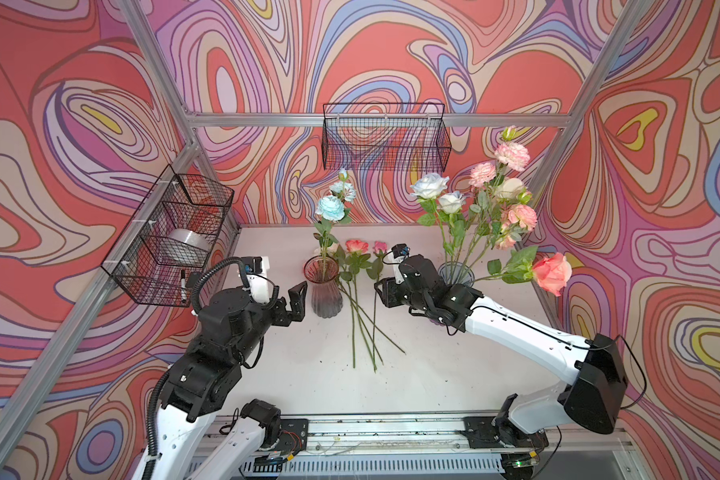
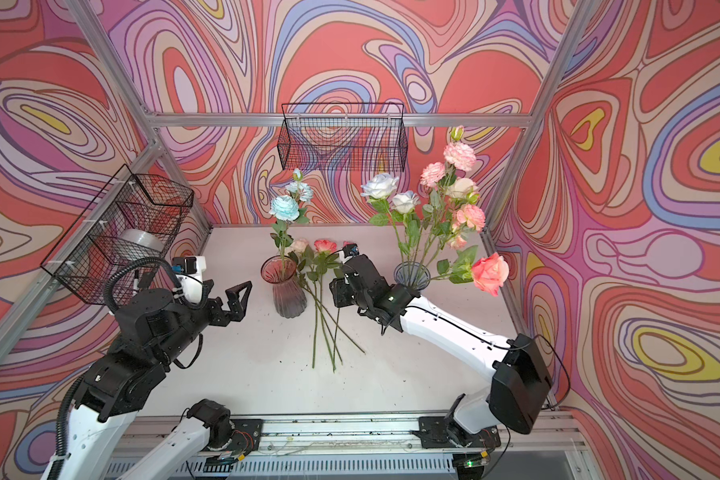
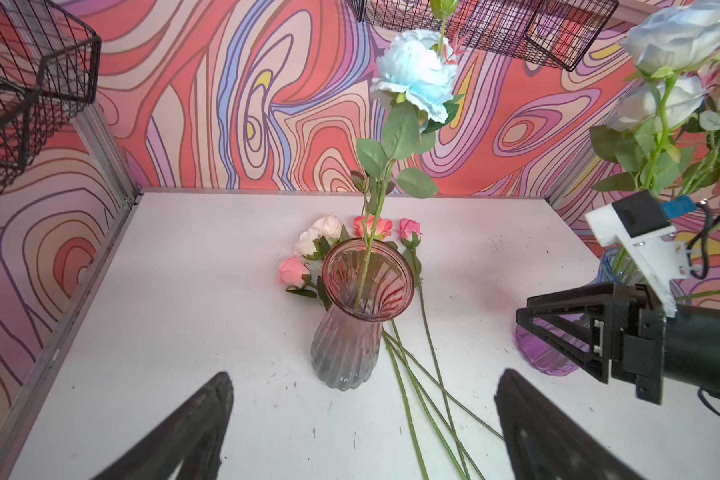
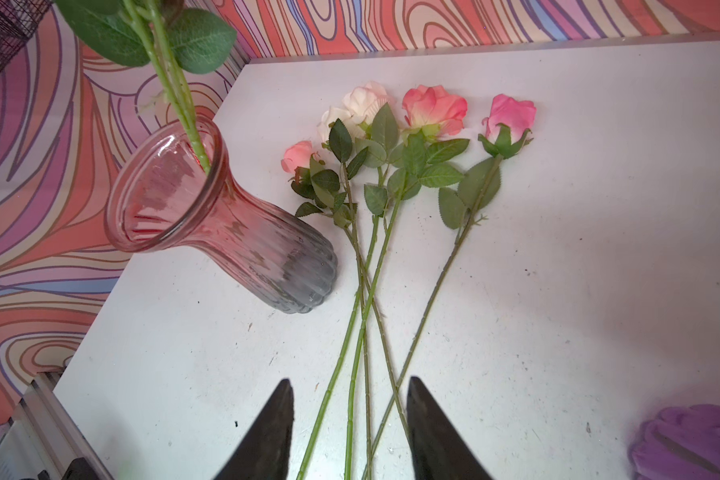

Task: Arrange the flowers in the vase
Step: 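Open the left gripper and draw it back from the pink vase, then lower the right gripper to the flower bundle while the left gripper retracts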

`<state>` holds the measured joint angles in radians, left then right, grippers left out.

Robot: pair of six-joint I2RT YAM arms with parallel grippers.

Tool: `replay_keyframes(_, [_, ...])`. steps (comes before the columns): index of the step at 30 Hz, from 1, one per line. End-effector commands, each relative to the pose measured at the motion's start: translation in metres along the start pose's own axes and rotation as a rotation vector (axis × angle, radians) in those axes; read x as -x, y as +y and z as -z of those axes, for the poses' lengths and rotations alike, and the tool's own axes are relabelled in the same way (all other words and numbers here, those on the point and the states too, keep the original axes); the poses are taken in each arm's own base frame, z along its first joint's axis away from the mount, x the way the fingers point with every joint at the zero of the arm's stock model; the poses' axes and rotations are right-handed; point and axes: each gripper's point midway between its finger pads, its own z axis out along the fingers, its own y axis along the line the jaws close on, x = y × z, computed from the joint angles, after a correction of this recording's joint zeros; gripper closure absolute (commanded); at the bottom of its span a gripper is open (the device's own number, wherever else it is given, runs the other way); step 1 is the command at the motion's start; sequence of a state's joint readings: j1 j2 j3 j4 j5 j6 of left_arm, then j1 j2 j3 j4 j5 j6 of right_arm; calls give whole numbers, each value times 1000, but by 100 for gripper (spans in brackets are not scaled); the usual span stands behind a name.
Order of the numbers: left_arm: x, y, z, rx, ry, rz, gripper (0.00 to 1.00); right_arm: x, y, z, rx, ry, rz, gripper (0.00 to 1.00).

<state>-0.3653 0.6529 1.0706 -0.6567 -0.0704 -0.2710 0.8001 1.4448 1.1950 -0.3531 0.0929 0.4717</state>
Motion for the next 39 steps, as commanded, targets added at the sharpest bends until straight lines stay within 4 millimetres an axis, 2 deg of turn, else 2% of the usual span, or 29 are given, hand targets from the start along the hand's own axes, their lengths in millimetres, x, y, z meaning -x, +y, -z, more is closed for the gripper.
replay_keyframes(1, [-10,1,11,-9,37,56,0,6,1,11,6,-32,2,55])
replay_keyframes(7, [2,-8,30,-50,42,90,0,17,5,-6,-8,-41,26,54])
replay_keyframes(13, [9,-19,41,-108,59,92,0,32,8,-25,-54,-37,131,54])
replay_keyframes(16, [11,-20,39,-109,58,91,0,40,-4,-28,-122,-40,168,54])
replay_keyframes(21, [8,-31,29,-161,95,119,0,44,-31,-29,-122,-5,98,55])
replay_keyframes(25, [2,-33,19,-170,112,165,0,39,-39,-39,-130,16,81,56])
replay_keyframes(31, [-20,-29,16,-170,129,222,0,33,-56,-80,-95,61,-3,59])
replay_keyframes(39, [-59,-30,10,-218,165,354,1,-9,-66,-172,-78,237,-46,63])
